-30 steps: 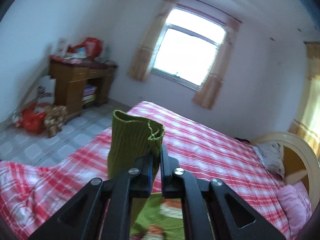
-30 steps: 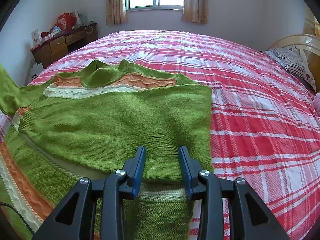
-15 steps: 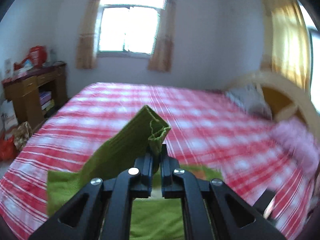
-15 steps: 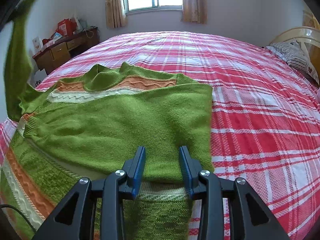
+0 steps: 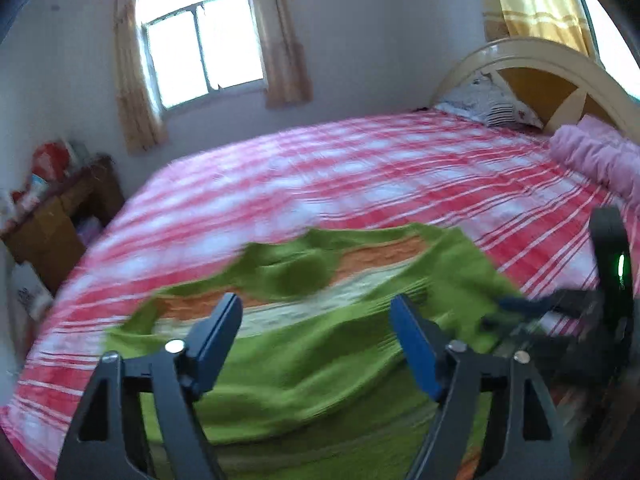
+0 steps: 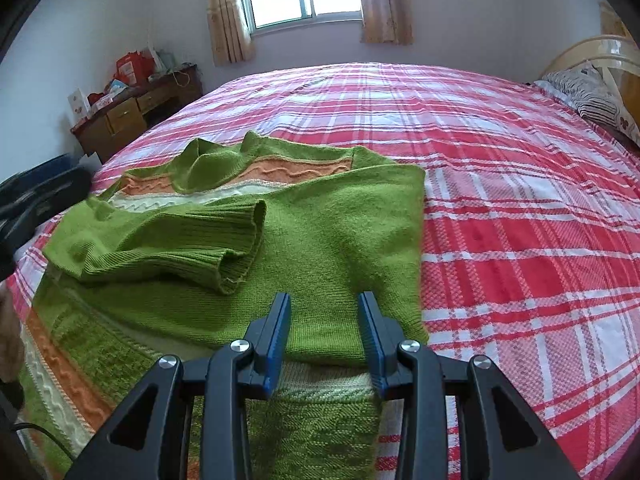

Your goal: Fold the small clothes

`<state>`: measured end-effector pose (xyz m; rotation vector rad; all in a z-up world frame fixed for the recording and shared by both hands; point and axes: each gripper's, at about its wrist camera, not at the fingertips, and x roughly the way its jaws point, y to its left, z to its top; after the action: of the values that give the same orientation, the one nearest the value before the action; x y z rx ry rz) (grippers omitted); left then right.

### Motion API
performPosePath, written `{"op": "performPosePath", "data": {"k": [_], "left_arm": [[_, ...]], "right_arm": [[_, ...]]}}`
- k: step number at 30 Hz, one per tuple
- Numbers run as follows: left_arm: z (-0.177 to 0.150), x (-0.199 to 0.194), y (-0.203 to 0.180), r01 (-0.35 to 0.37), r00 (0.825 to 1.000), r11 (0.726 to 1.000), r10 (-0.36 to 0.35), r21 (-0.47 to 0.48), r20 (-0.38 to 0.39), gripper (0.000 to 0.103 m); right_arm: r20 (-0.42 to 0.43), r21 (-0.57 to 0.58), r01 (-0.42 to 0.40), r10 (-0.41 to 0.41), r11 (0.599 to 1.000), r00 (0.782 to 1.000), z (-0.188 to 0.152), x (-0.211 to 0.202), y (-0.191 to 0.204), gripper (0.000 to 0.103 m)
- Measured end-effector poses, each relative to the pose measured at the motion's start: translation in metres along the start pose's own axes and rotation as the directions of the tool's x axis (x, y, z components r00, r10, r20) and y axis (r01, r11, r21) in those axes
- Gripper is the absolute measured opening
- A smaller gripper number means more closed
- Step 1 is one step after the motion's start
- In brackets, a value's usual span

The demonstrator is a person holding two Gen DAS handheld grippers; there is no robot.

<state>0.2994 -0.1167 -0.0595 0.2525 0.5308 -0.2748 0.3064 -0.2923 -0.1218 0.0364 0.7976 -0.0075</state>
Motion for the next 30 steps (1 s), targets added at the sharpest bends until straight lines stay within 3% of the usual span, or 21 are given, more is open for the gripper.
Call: {"op": "performPosePath", "data": {"k": [4, 6, 8, 11, 14, 17, 21, 23, 24, 28, 30], "left_arm": [[-0.036, -0.005, 0.055, -0.172, 0.984, 0.985, 0.173, 0.032, -0.045, 0.088], [-0.058, -0.008, 0.086, -0.237, 0.966, 0.971, 0.238, 0.022, -0.097, 0.088], [-0.077, -0.007, 0.111, -0.289, 0.944, 0.957, 0.286, 0.006, -0.162, 0.088], [-0.096, -0.003, 0.127, -0.302, 0.928, 0.953, 0.294, 0.001, -0.228, 0.089], [-0.102, 0.006, 0.133, -0.316, 0.92, 0.949, 0.307, 0.001, -0.243, 0.093], [-0.096, 0.02, 0.14, -0.331, 0.918, 0.943, 0.312, -0.04, -0.246, 0.093], [-0.092, 0.028, 0.146, -0.351, 0.912, 0.934, 0.327, -0.06, -0.246, 0.094], [-0.095, 0.038, 0.152, -0.39, 0.891, 0.919, 0.361, -0.058, -0.274, 0.103], [-0.097, 0.04, 0.157, -0.39, 0.89, 0.918, 0.354, -0.075, -0.287, 0.103], [-0.101, 0.037, 0.167, -0.406, 0.886, 0.904, 0.353, -0.131, -0.301, 0.103], [-0.102, 0.036, 0.166, -0.407, 0.887, 0.903, 0.354, -0.139, -0.296, 0.103]], "right_arm": [[0.0, 0.0, 0.0, 0.0, 1.0, 1.0, 0.0, 0.0, 0.0, 0.036], [0.0, -0.003, 0.002, -0.002, 1.0, 1.0, 0.0, 0.001, 0.001, 0.037], [-0.003, -0.006, -0.015, 0.015, 1.0, 1.0, 0.0, 0.0, 0.001, 0.045], [0.0, 0.021, -0.07, 0.07, 0.997, 0.998, 0.003, -0.004, -0.004, 0.049], [0.018, 0.111, -0.125, 0.123, 0.986, 0.992, 0.015, -0.014, -0.009, 0.049], [0.002, 0.108, -0.17, 0.171, 0.98, 0.985, 0.035, -0.013, 0.004, 0.049], [-0.082, 0.069, -0.13, 0.136, 0.989, 0.987, 0.055, 0.017, 0.024, 0.049], [-0.109, 0.045, -0.107, 0.111, 0.993, 0.988, 0.059, 0.033, 0.033, 0.049], [-0.132, 0.026, -0.1, 0.102, 0.995, 0.986, 0.06, 0.043, 0.038, 0.049], [-0.137, -0.023, -0.114, 0.11, 0.993, 0.984, 0.058, 0.054, 0.05, 0.014], [-0.112, -0.054, -0.113, 0.107, 0.992, 0.988, 0.058, 0.043, 0.054, 0.007]]}}
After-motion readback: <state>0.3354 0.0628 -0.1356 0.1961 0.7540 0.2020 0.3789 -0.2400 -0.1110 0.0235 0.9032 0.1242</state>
